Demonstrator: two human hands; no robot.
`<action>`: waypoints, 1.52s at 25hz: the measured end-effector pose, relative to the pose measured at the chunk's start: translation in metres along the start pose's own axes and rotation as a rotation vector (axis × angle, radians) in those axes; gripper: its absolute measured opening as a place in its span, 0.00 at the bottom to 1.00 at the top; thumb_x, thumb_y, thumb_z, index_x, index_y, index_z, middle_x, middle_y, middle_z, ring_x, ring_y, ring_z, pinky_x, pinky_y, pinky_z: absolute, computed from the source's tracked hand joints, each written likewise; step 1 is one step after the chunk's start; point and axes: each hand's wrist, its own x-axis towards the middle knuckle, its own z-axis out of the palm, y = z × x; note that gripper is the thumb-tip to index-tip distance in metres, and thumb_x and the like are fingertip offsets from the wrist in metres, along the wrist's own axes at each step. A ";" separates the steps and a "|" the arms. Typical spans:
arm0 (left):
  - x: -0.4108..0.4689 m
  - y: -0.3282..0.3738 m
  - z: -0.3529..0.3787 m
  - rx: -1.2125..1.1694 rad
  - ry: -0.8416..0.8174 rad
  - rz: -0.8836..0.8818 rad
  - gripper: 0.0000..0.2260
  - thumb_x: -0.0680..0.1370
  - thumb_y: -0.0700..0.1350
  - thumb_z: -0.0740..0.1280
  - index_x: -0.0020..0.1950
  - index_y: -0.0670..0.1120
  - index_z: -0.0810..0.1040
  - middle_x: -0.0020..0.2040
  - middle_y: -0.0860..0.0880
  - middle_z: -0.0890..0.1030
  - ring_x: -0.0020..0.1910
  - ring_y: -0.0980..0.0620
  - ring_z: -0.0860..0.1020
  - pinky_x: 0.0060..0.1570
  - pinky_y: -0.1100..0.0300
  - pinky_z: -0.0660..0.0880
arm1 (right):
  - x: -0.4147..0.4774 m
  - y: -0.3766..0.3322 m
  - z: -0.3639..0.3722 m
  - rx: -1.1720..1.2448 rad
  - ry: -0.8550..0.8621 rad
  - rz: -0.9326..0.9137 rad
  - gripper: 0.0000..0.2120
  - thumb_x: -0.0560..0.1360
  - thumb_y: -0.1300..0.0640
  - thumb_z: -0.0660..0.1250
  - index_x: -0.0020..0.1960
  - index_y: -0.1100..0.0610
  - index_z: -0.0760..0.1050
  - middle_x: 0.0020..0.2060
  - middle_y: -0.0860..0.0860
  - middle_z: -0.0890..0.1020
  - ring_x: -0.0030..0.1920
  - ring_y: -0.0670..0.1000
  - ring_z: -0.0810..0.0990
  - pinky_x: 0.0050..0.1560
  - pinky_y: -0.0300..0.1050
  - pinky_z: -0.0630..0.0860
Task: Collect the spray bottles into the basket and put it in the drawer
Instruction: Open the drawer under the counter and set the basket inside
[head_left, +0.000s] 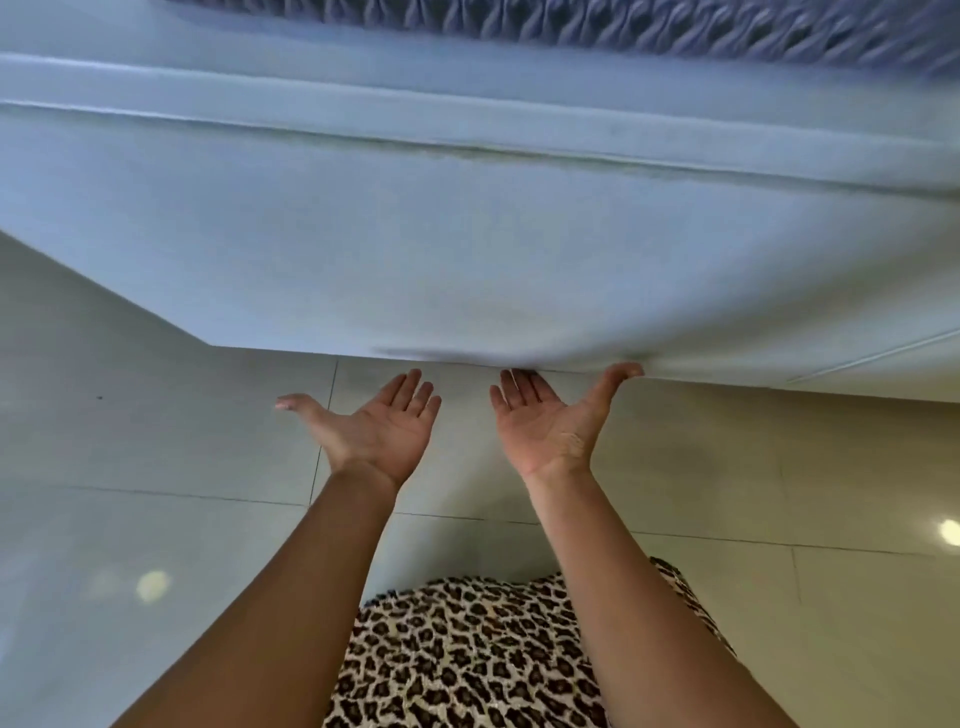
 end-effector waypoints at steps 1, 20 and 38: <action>0.005 0.002 0.003 -0.018 -0.021 0.013 0.57 0.61 0.78 0.53 0.72 0.34 0.52 0.75 0.37 0.56 0.75 0.38 0.53 0.73 0.44 0.51 | 0.003 0.000 0.002 0.027 -0.014 -0.010 0.57 0.61 0.23 0.58 0.72 0.65 0.58 0.71 0.58 0.66 0.72 0.55 0.64 0.75 0.52 0.56; -0.032 -0.004 -0.007 0.258 0.053 -0.025 0.52 0.65 0.72 0.60 0.73 0.36 0.50 0.75 0.42 0.59 0.75 0.46 0.57 0.75 0.49 0.50 | -0.036 0.022 -0.018 -0.143 0.028 -0.075 0.77 0.28 0.33 0.75 0.73 0.59 0.59 0.72 0.54 0.67 0.74 0.52 0.62 0.77 0.50 0.50; -0.124 -0.040 -0.104 0.332 0.130 0.021 0.52 0.64 0.75 0.56 0.74 0.40 0.48 0.76 0.43 0.56 0.74 0.47 0.59 0.74 0.51 0.53 | -0.127 0.063 -0.119 -0.187 0.065 -0.093 0.78 0.25 0.32 0.74 0.72 0.61 0.61 0.70 0.55 0.70 0.71 0.52 0.67 0.76 0.48 0.54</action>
